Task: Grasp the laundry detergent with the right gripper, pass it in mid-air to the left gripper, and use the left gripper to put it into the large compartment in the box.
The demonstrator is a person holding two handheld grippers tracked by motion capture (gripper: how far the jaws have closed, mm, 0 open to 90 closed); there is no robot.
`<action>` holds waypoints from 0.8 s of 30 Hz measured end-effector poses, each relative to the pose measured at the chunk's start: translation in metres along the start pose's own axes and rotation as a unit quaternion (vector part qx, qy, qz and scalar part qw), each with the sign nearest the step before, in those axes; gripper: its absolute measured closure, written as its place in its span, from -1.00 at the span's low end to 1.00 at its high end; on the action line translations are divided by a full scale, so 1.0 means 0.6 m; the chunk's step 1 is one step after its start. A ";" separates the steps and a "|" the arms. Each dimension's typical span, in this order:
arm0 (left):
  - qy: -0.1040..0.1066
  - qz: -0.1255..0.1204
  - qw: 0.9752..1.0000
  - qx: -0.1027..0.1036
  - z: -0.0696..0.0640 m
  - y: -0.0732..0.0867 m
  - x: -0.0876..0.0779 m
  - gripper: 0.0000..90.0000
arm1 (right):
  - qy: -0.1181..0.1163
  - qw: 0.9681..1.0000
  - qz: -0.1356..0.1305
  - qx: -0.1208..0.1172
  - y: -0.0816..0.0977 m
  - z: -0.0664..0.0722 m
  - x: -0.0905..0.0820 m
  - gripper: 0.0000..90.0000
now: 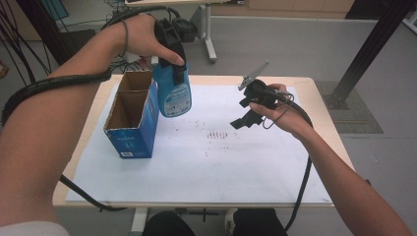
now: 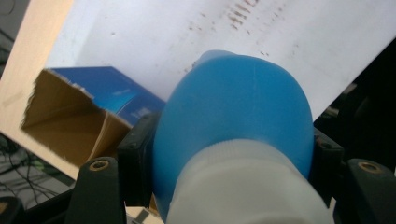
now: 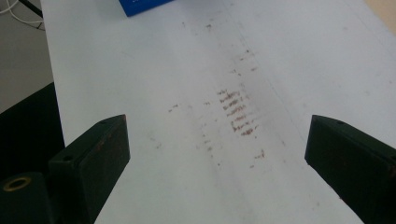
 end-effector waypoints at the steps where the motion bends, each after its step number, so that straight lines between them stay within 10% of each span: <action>1: -0.002 -0.001 1.000 -0.009 0.002 0.000 -0.004 -0.20 | 0.001 1.000 0.004 0.001 0.004 -0.001 -0.005 -0.85; 7: -0.020 -0.005 0.997 -0.075 0.017 0.001 -0.036 -0.20 | 0.012 1.000 0.011 -0.002 0.017 -0.005 -0.024 -0.85; 12: -0.032 -0.012 0.988 -0.153 0.036 0.005 -0.063 -0.20 | 0.015 1.000 0.026 -0.004 0.030 -0.003 -0.033 -0.85; 18: -0.057 -0.015 0.973 -0.222 0.065 0.019 -0.099 -0.20 | 0.013 0.999 0.037 -0.003 0.043 -0.002 -0.044 -0.85; 24: -0.080 -0.023 0.953 -0.291 0.090 0.038 -0.128 -0.20 | 0.013 0.999 0.050 -0.008 0.054 0.001 -0.056 -0.84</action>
Point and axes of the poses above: each handheld gripper's, and its own axes: x roughly forward along the jaws, y roughly out of its underside, z roughly to its left, the point moved 9 cm from there along x, roughly forward along the jaws, and after that the axes turned 15 degrees about -z, right-handed, at the moved point
